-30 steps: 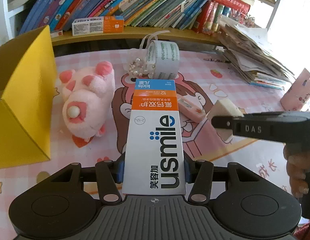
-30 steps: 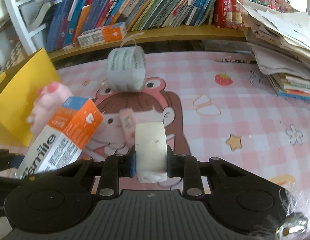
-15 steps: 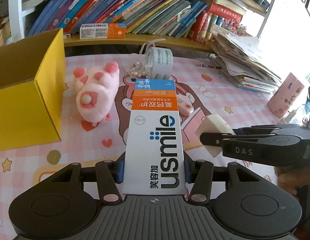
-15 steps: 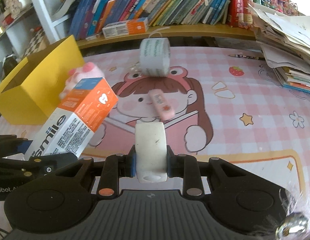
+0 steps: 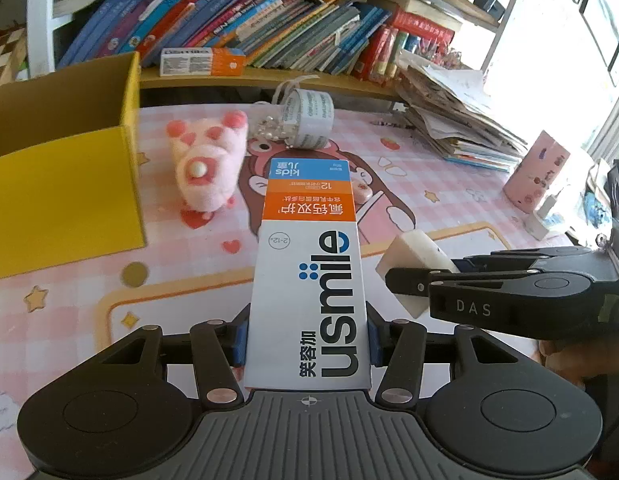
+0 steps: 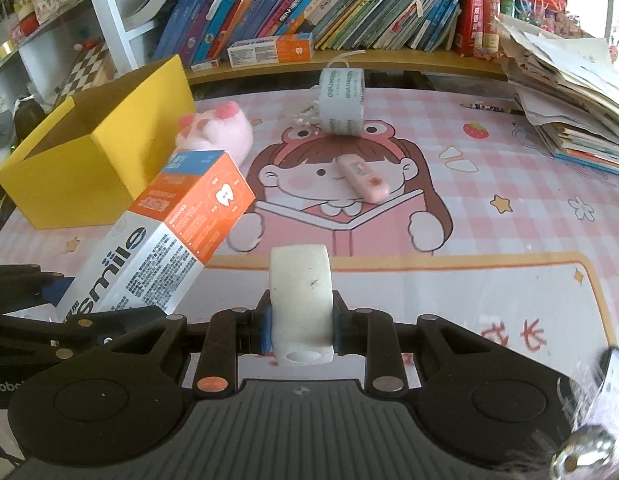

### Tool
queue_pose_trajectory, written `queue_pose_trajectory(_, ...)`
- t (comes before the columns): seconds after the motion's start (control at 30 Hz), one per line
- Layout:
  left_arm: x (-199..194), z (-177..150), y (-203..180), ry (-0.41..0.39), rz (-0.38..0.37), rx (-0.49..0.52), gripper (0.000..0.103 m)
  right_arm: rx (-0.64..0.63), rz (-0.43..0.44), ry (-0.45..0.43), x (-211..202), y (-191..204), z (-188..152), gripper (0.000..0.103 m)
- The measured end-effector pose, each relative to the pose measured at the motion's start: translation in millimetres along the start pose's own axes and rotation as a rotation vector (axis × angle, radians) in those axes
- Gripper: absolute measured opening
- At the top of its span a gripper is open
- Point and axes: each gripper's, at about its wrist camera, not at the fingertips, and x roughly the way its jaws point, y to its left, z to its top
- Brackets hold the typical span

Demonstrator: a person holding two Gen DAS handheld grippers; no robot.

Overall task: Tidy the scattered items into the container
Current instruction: 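Lift and carry the usmile box and white block in both tools over the yellow box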

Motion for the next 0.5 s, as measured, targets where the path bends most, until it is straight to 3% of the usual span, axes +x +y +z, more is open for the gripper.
queue_pose_trajectory(0.5,-57.9,-28.1,53.2,-0.013,-0.051,0.033,0.051,0.024,-0.052,-0.038,-26.9,80.0,-27.8,0.025)
